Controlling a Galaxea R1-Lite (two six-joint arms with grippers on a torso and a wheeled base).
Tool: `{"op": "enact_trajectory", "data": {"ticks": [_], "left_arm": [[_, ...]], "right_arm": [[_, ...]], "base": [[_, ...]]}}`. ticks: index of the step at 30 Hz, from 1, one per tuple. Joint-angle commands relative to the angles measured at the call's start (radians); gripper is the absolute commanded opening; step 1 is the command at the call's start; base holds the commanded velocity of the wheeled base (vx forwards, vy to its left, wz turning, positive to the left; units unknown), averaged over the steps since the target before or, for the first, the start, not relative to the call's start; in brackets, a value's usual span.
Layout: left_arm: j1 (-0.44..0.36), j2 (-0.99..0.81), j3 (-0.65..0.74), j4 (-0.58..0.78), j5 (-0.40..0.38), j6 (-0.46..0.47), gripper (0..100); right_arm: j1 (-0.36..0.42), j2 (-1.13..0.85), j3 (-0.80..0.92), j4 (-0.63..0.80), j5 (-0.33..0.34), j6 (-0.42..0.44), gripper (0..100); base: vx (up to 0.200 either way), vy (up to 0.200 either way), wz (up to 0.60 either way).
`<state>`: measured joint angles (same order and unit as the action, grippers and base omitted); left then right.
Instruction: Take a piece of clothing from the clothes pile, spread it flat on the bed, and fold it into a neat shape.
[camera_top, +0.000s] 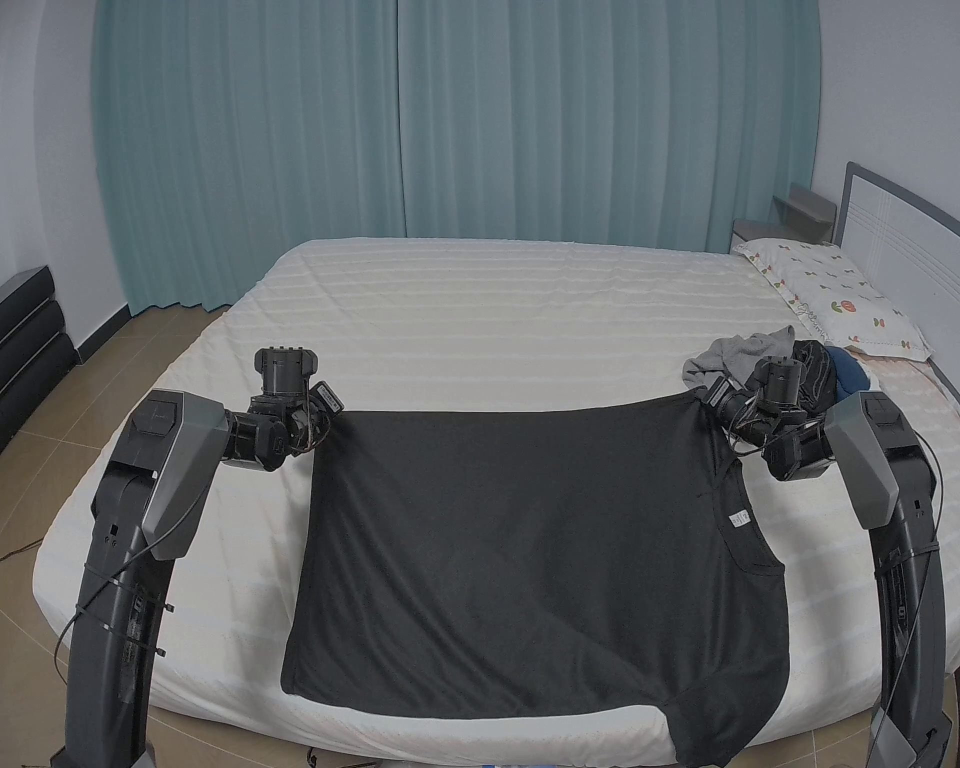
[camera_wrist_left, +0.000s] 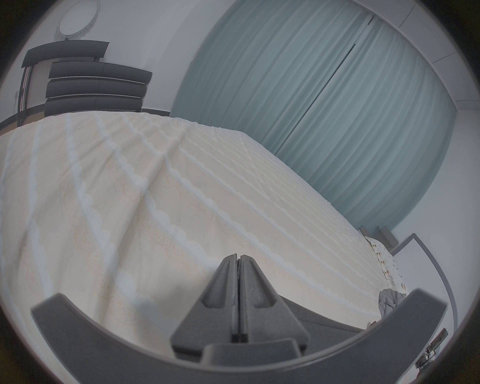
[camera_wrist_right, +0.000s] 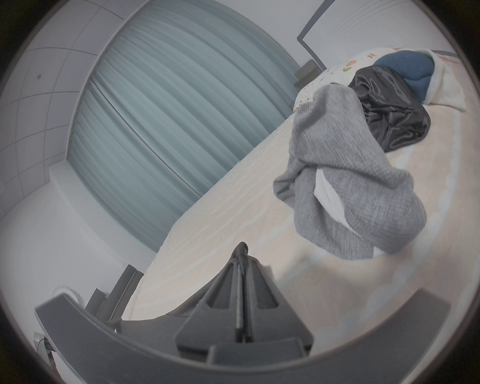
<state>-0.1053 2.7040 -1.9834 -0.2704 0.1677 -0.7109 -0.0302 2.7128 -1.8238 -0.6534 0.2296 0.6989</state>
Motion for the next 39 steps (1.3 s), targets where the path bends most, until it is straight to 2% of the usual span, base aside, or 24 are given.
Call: {"op": "enact_trajectory", "data": {"ticks": [1,9,20,39], "left_arm": [[-0.002,0.033,-0.015,-0.006,0.0,-0.002,0],[-0.007,0.057,-0.017,-0.027,-0.011,-0.006,0],[-0.014,0.082,-0.017,-0.069,-0.004,-0.006,0],[0.003,0.059,-0.017,-0.13,0.007,0.001,0]], "right_arm": [[0.001,0.009,-0.012,-0.014,-0.004,-0.003,0],[0.012,0.065,-0.106,-0.014,-0.062,-0.007,0],[0.018,0.091,-0.103,-0.014,-0.096,-0.024,0],[0.036,0.12,-0.112,-0.049,-0.098,-0.029,0]], "base": [[0.0,0.0,0.0],[0.0,0.0,0.0],[0.0,0.0,0.0],[0.0,0.0,0.0]]}}
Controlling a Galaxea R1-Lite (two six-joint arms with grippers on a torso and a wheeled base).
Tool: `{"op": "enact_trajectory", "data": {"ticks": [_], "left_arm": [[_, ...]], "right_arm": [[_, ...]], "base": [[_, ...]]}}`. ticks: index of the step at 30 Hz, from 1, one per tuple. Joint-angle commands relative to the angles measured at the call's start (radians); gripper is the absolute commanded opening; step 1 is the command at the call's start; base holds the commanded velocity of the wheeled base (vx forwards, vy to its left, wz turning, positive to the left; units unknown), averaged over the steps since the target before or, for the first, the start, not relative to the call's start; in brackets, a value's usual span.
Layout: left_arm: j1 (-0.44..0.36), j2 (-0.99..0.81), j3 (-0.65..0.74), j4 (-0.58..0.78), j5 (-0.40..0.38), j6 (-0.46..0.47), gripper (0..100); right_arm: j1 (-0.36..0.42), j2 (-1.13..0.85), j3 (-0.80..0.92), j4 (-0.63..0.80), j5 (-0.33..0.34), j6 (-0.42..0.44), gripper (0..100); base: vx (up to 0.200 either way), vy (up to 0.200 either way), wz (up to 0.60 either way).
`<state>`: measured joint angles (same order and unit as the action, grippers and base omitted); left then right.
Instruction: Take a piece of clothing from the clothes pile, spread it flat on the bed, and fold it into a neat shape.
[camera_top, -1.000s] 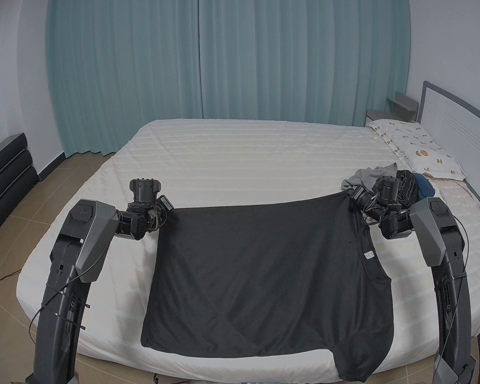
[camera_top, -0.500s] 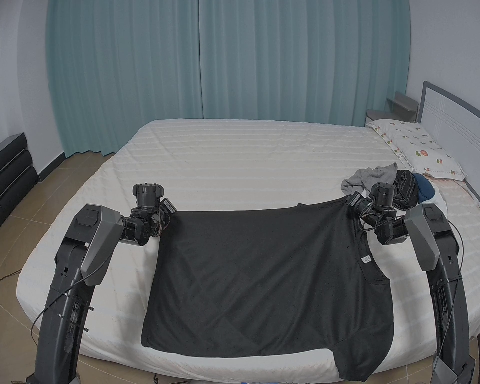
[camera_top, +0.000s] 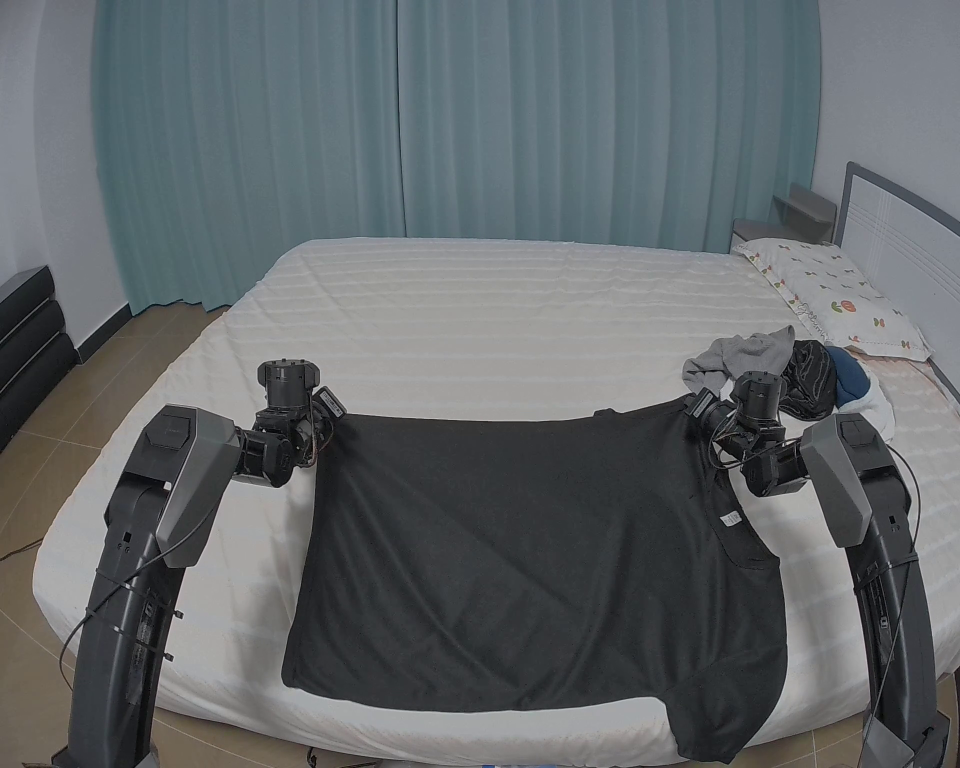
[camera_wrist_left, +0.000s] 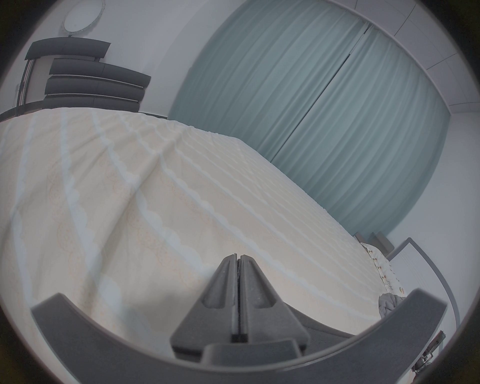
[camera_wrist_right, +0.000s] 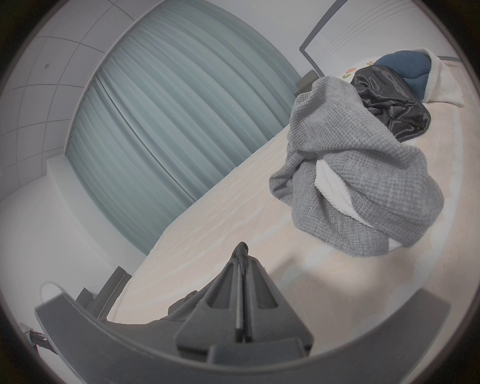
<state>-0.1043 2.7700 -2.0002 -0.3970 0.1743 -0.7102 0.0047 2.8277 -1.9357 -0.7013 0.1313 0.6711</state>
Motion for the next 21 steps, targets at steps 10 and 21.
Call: {"op": "enact_trajectory", "data": {"ticks": [10,21], "left_arm": [[0.006,-0.004,0.0,0.001,0.001,0.0,0],[-0.003,0.025,0.0,0.009,-0.002,0.012,100]], "right_arm": [[0.001,0.022,-0.058,0.008,-0.022,-0.001,0],[0.006,0.027,-0.049,0.011,-0.022,-0.002,100]], "base": [[0.0,0.0,0.0],[0.0,0.0,0.0]]}}
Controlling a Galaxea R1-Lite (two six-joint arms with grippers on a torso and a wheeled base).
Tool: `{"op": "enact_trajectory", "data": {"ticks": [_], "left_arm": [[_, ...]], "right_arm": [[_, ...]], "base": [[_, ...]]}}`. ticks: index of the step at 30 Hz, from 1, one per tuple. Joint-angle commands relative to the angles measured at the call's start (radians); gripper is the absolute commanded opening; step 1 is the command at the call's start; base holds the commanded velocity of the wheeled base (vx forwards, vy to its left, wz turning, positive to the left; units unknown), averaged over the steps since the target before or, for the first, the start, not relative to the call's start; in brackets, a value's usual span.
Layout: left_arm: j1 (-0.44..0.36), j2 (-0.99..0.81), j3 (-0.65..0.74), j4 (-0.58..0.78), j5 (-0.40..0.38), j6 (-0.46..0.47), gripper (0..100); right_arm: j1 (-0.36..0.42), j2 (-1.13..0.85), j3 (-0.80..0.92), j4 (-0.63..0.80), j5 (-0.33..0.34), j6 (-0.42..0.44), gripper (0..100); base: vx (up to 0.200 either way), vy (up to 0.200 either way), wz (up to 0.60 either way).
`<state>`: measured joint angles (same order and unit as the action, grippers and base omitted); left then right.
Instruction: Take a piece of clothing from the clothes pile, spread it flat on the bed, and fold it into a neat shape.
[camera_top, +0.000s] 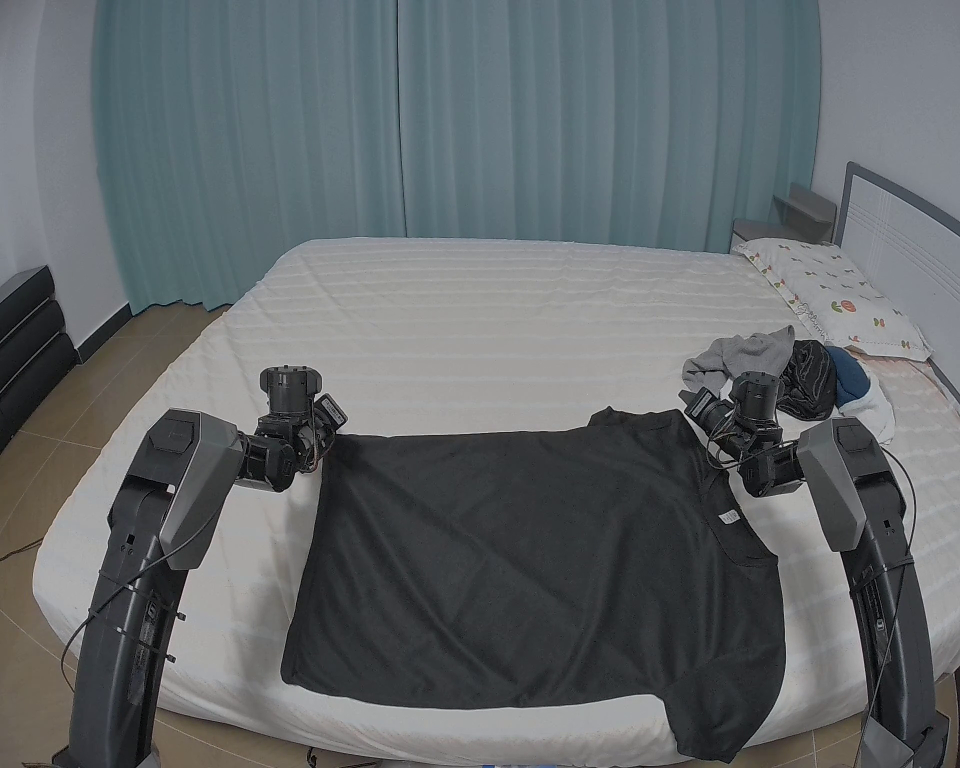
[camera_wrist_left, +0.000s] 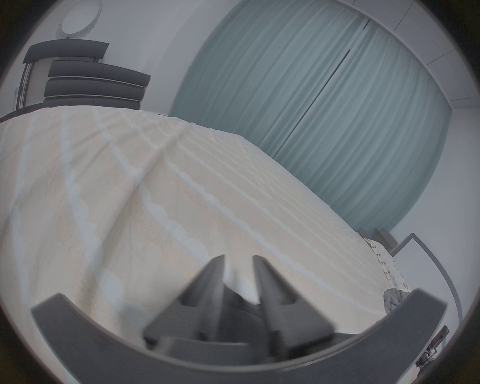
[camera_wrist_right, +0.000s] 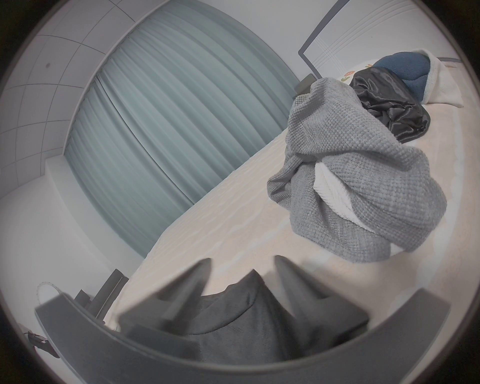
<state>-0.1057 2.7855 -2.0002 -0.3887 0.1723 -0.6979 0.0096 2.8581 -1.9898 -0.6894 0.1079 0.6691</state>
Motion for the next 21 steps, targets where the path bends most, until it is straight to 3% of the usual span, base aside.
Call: {"op": "enact_trajectory", "data": {"ticks": [1,7,9,15,19,20,21], "left_arm": [[-0.002,0.008,0.0,0.001,-0.001,0.0,100],[0.009,-0.017,0.017,0.018,0.024,0.0,100],[0.034,-0.089,0.07,0.059,0.035,-0.008,100],[0.041,-0.32,0.379,0.041,0.015,-0.008,100],[0.04,-0.515,0.655,-0.012,-0.086,-0.034,100],[0.04,-0.523,0.663,-0.013,-0.091,-0.035,100],[0.035,-0.604,0.779,-0.033,-0.126,-0.052,100]], "right_arm": [[0.001,-0.009,0.012,-0.001,0.001,0.001,100],[-0.023,-0.106,0.151,-0.016,0.006,0.001,100],[-0.046,-0.203,0.289,-0.042,0.018,0.015,100],[-0.079,-0.448,0.669,-0.128,0.09,0.018,100],[-0.086,-0.638,0.934,-0.164,0.176,0.053,100],[-0.086,-0.645,0.944,-0.164,0.179,0.053,100],[-0.086,-0.717,1.054,-0.165,0.193,0.05,100]], "base": [[0.0,0.0,0.0],[0.0,0.0,0.0],[0.0,0.0,0.0],[0.0,0.0,0.0],[0.0,0.0,0.0],[0.0,0.0,0.0],[0.0,0.0,0.0]]}}
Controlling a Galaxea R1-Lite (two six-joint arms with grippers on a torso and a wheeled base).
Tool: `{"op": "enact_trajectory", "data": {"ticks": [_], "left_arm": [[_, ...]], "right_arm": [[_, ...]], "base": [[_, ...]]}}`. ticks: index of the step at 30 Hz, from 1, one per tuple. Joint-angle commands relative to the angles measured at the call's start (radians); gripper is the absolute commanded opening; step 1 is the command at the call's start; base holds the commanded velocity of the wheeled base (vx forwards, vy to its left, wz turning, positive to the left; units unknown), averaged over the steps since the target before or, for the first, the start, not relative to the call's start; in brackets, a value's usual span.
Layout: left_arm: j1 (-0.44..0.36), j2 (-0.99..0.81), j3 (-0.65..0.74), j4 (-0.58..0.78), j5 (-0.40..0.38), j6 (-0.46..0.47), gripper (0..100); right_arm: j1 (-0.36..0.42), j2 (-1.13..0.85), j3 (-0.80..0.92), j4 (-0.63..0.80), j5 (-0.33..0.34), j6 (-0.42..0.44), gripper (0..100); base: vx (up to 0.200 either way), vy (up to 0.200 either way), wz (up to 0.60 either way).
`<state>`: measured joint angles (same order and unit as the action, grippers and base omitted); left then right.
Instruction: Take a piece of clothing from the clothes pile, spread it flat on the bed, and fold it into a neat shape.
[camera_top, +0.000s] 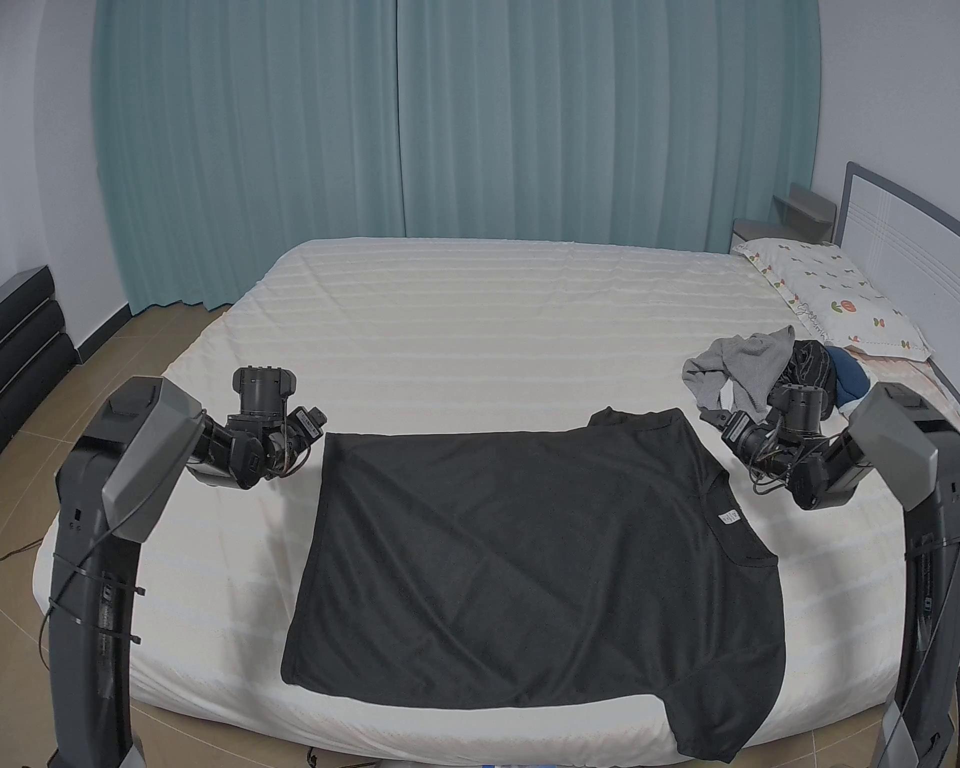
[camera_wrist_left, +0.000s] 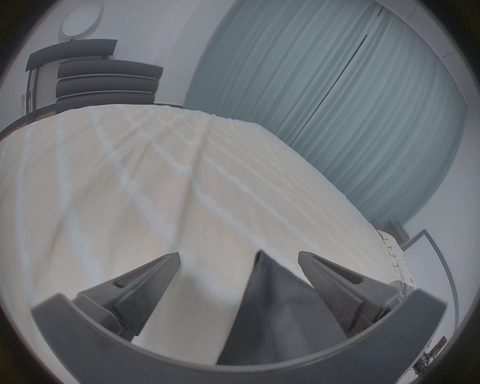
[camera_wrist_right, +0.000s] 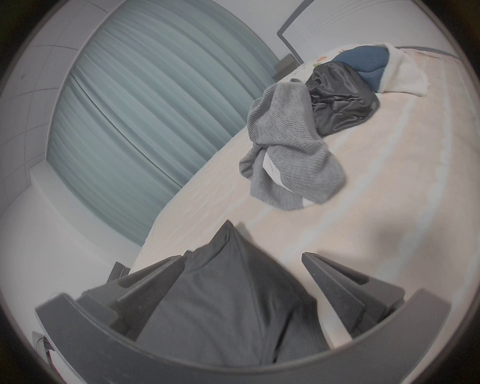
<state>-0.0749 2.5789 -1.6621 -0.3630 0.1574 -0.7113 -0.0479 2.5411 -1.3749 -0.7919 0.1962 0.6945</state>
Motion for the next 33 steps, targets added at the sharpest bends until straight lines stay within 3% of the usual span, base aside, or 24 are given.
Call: {"op": "enact_trajectory", "data": {"ticks": [1,9,13,21,26,33], "left_arm": [[0.001,-0.437,0.502,-0.063,-0.122,-0.045,100],[-0.005,-0.603,0.794,-0.067,-0.151,-0.123,100],[-0.008,-0.688,0.95,-0.067,-0.231,-0.137,100],[-0.023,-0.726,1.113,-0.068,-0.248,-0.139,100],[-0.023,-0.709,1.173,-0.12,-0.335,-0.14,100],[-0.023,-0.634,1.191,-0.231,-0.338,-0.142,100]], "right_arm": [[-0.027,-0.433,0.499,-0.063,0.106,0.023,100],[-0.013,-0.587,0.82,-0.066,0.111,0.031,100],[0.02,-0.613,0.942,-0.069,0.111,0.03,100],[0.022,-0.594,0.984,-0.07,0.12,0.023,100],[0.019,-0.591,0.99,-0.072,0.155,0.027,100],[0.022,-0.575,0.999,-0.072,0.161,0.02,100]], "base": [[0.0,0.0,0.0],[0.0,0.0,0.0],[-0.1,0.0,0.0],[-0.2,0.0,0.0],[-0.2,0.0,0.0],[0.0,0.0,0.0]]}}
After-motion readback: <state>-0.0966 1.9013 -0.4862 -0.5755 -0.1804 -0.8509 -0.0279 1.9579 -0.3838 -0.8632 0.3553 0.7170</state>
